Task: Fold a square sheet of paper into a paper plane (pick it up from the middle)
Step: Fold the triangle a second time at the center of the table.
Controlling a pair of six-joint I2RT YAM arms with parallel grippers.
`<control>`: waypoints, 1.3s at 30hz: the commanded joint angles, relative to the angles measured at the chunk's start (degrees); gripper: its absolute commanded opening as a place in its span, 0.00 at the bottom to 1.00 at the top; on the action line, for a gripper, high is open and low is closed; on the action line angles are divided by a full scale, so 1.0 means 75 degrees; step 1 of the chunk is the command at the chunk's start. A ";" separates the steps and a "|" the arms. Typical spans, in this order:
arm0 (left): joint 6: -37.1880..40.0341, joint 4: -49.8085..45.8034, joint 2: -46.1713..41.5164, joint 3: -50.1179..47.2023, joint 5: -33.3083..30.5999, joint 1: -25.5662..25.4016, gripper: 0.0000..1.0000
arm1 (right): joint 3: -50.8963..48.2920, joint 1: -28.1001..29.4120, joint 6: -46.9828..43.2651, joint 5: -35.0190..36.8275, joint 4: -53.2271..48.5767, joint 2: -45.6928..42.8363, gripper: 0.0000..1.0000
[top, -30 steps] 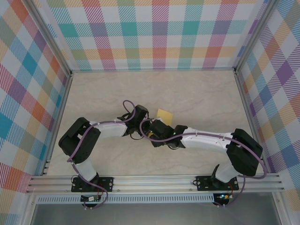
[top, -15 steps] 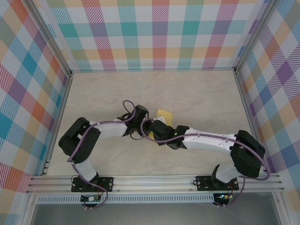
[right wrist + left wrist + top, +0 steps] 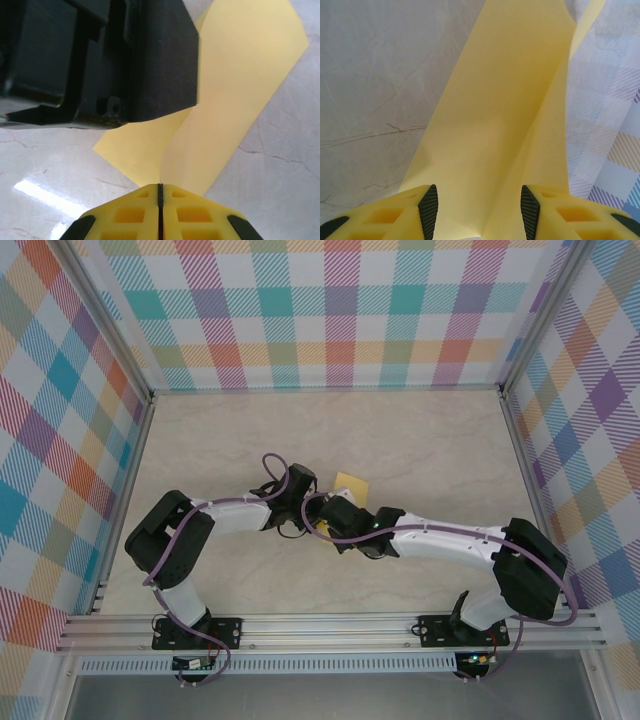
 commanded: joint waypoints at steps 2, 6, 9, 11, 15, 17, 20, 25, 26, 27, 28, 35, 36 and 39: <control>0.0242 -0.0674 -0.0331 0.0103 -0.0408 0.0091 0.51 | -0.0187 -0.0626 -0.0216 -0.1624 0.0309 -0.0303 0.07; 0.0368 -0.1100 -0.0672 -0.0051 -0.0859 0.0100 0.51 | -0.0509 -0.1580 -0.0308 -0.3628 0.0869 -0.0382 0.06; 0.0434 -0.1122 -0.0758 -0.0169 -0.0853 0.0094 0.50 | -0.0684 -0.2163 -0.0330 -0.4745 0.1240 -0.0384 0.06; 0.0444 -0.1077 -0.0758 -0.0221 -0.0771 0.0097 0.50 | -0.0704 -0.2430 -0.0387 -0.5168 0.1340 -0.0367 0.06; 0.0467 -0.0845 -0.0783 -0.0346 -0.0646 0.0085 0.46 | -0.0721 -0.2896 -0.0523 -0.5822 0.1361 -0.0340 0.06; 0.0535 -0.0783 -0.0753 -0.0355 -0.0544 0.0073 0.44 | -0.0749 -0.3094 -0.0584 -0.6106 0.1372 -0.0317 0.06; 0.0717 -0.0888 -0.0667 -0.0276 -0.0463 -0.0013 0.39 | -0.0668 -0.3338 -0.0724 -0.6409 0.1232 -0.0184 0.06; 0.0848 -0.0941 -0.0455 -0.0191 -0.0292 -0.0145 0.30 | -0.0683 -0.3583 -0.0799 -0.6409 0.1031 -0.0056 0.07; 0.0860 -0.0940 -0.0400 -0.0169 -0.0281 -0.0178 0.29 | -0.0663 -0.3615 -0.0810 -0.6318 0.0954 -0.0037 0.07; 0.0859 -0.0921 -0.0360 -0.0155 -0.0267 -0.0202 0.27 | -0.0661 -0.3644 -0.0803 -0.6257 0.0904 -0.0024 0.07; 0.0859 -0.0919 -0.0309 -0.0125 -0.0259 -0.0235 0.25 | -0.0651 -0.3660 -0.0805 -0.6179 0.0830 -0.0002 0.07; 0.0919 -0.0954 0.0079 0.0121 -0.0176 -0.0357 0.17 | -0.0613 -0.3698 -0.0695 -0.5827 0.0690 0.0156 0.07; 0.0939 -0.0978 0.0149 0.0156 -0.0166 -0.0380 0.17 | -0.0580 -0.3698 -0.0671 -0.5764 0.0657 0.0185 0.07; 0.0989 -0.1015 0.0298 0.0223 -0.0103 -0.0435 0.15 | -0.0534 -0.3698 -0.0561 -0.5538 0.0577 0.0267 0.07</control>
